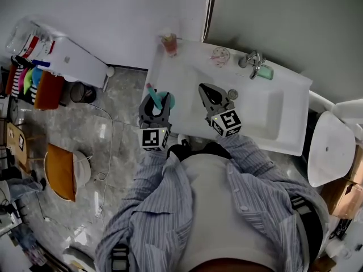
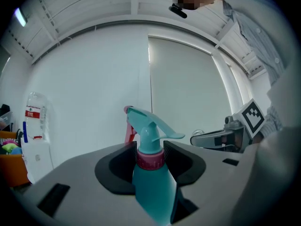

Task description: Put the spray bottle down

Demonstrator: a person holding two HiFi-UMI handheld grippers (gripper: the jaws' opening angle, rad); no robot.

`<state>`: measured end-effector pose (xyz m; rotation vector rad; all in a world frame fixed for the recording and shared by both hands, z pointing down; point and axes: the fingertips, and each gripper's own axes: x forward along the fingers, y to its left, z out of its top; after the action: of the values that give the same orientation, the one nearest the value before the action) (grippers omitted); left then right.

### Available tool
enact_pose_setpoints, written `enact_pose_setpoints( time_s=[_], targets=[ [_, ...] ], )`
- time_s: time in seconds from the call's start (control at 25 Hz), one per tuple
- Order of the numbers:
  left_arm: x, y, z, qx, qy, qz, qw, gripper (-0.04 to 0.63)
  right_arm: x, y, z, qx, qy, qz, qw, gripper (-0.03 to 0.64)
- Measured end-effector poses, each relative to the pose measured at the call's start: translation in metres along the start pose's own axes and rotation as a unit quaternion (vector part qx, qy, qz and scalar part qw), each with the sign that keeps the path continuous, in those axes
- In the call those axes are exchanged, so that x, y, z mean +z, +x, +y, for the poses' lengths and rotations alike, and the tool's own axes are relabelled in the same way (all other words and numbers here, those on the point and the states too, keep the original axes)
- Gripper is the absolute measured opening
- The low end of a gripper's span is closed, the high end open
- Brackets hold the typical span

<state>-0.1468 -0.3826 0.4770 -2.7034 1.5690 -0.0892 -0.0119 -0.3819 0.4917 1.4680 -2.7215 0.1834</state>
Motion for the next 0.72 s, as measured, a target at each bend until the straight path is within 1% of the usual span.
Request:
enact_pose_setpoints(
  time_s=[0.08,0.2,0.4,0.6,0.72],
  targets=[
    [-0.013,0.017,0.013,-0.005,-0.009,0.006,0.9999,0.173,-0.007,0.021,-0.004,-0.003,-0.003,0.004,1.0,0.015],
    [-0.037,0.04,0.03,-0.013,-0.013,0.018,0.9997,0.173,-0.02,0.049,-0.011,-0.005,-0.006,0.008,1.0,0.015],
    [-0.065,0.077,0.052,-0.023,-0.022,0.022,0.9993,0.173,-0.044,0.09,-0.026,-0.013,-0.006,0.02,1.0,0.015],
    [-0.095,0.105,0.062,-0.042,-0.037,0.03,0.998,0.173,-0.068,0.109,-0.038,-0.033,0.005,0.039,0.999,0.015],
    [-0.115,0.12,0.067,-0.052,-0.031,0.038,0.9975,0.173,-0.083,0.119,-0.045,-0.041,0.009,0.053,0.998,0.015]
  ],
)
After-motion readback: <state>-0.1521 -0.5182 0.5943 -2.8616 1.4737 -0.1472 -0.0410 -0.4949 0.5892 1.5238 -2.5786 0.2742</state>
